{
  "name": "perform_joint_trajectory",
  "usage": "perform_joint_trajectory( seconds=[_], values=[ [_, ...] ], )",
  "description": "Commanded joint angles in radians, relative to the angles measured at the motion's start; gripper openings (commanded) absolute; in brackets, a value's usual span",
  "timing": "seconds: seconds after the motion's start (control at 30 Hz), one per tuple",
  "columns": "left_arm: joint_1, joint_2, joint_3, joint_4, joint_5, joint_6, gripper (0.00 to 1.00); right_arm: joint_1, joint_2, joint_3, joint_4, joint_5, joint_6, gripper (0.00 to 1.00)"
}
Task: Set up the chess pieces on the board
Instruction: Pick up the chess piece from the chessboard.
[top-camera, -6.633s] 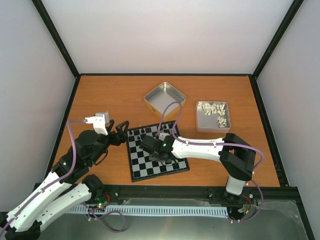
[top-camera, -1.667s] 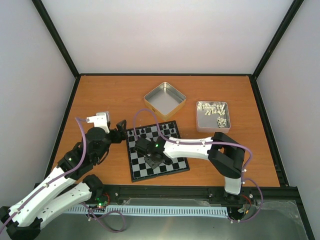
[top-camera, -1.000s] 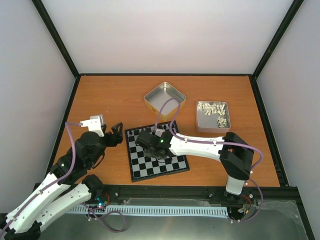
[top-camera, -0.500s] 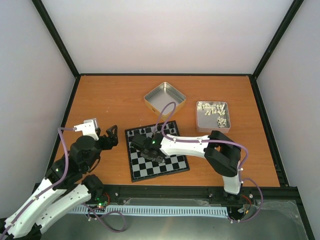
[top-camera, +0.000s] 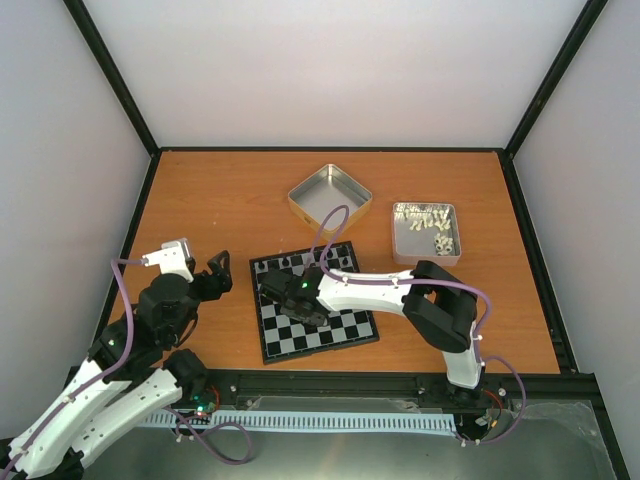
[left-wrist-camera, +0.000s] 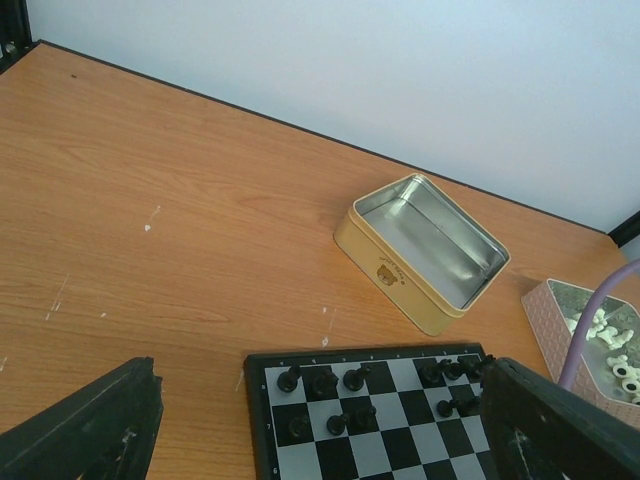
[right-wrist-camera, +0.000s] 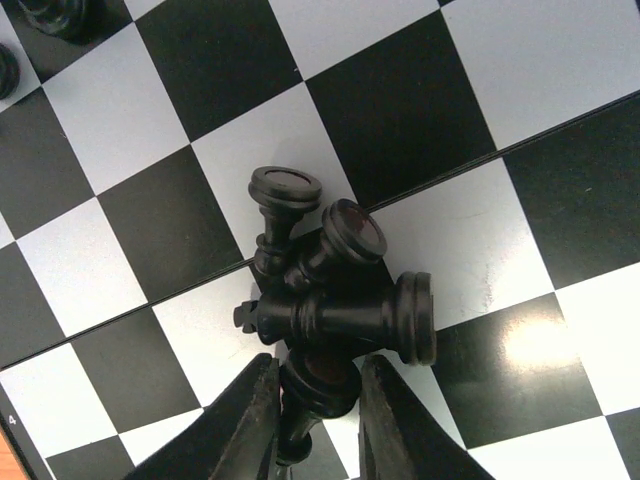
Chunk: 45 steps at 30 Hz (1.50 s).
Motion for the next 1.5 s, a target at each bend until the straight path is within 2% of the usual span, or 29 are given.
perform_joint_trajectory(
  seconds=[0.0, 0.2, 0.37, 0.47, 0.67, 0.73, 1.0, 1.13, 1.3, 1.47],
  values=[
    [0.006, -0.004, 0.038, -0.010, -0.018, -0.007, 0.88, 0.002, 0.020, 0.007, -0.018, 0.009, 0.007, 0.22],
    [0.006, 0.002, 0.041, -0.020, -0.026, -0.018, 0.88, 0.000, 0.023, -0.007, -0.008, -0.001, 0.000, 0.13],
    [0.006, 0.009, 0.034, -0.013, -0.005, -0.021, 0.88, -0.001, -0.014, -0.049, 0.032, 0.005, -0.005, 0.13],
    [0.006, 0.029, 0.023, 0.002, 0.047, -0.046, 0.88, -0.008, -0.072, -0.109, 0.111, 0.013, -0.011, 0.14],
    [0.006, 0.071, -0.068, 0.070, 0.214, -0.139, 0.88, -0.028, -0.197, -0.227, 0.226, 0.000, -0.015, 0.14],
    [0.007, 0.079, -0.113, 0.116, 0.308, -0.145, 0.88, -0.037, -0.233, -0.274, 0.259, -0.014, -0.009, 0.15],
    [0.006, 0.062, -0.325, 0.424, 0.725, -0.028, 0.90, -0.088, -0.397, -0.461, 0.430, -0.091, 0.061, 0.15],
    [0.006, 0.116, -0.372, 0.511, 0.824, -0.017, 0.90, -0.110, -0.466, -0.564, 0.526, -0.126, 0.136, 0.15],
    [0.005, 0.219, -0.441, 0.703, 0.978, -0.037, 0.87, -0.139, -0.516, -0.654, 0.634, -0.168, 0.206, 0.15],
    [-0.006, 0.372, -0.460, 0.817, 1.047, -0.075, 0.76, -0.158, -0.559, -0.702, 0.734, -0.207, 0.230, 0.16]
  ],
)
